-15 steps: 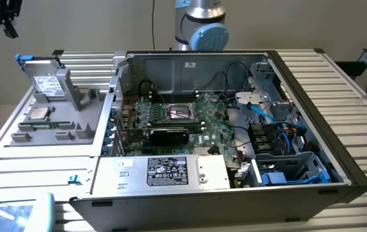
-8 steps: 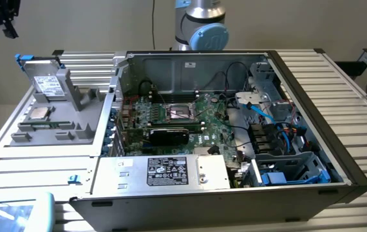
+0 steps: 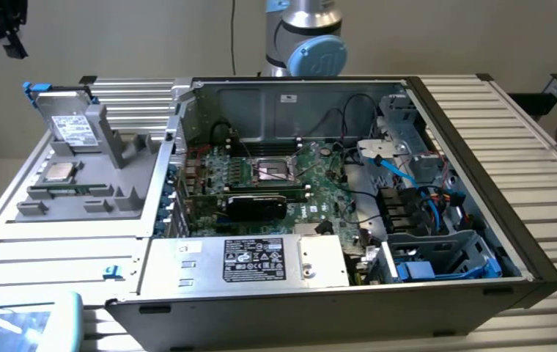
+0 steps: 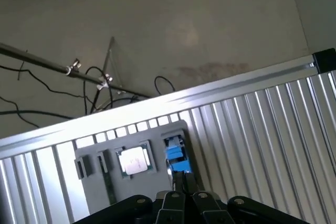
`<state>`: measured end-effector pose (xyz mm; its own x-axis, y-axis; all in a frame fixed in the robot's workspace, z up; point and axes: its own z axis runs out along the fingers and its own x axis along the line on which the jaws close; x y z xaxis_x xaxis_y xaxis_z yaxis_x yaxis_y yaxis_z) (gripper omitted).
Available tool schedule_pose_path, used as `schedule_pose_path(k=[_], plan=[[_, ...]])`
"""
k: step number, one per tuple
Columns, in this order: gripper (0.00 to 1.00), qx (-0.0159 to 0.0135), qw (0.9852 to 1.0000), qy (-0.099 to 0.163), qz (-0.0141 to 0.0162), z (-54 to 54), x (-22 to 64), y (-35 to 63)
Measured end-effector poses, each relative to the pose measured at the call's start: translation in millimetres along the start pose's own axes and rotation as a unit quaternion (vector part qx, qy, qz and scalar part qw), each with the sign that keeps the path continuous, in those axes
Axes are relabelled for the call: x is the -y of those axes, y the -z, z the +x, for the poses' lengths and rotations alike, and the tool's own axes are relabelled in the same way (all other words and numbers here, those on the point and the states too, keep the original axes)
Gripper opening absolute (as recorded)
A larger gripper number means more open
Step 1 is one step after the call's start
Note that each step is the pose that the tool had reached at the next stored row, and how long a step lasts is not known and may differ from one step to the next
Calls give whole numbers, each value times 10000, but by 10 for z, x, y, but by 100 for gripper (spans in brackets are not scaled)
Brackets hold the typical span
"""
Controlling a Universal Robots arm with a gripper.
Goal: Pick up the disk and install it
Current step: 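Pick up the disk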
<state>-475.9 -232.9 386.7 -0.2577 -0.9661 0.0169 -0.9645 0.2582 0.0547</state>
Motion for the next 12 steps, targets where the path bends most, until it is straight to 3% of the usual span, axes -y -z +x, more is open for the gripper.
schedule_pose_path(k=[5, 9, 12], plan=[[11, -25, 9990, 452, 8, 0, 0, -2], [11, -45, 9966, 818, 14, 0, 0, -3], [11, -59, 9941, 1086, 19, 0, 0, -2]])
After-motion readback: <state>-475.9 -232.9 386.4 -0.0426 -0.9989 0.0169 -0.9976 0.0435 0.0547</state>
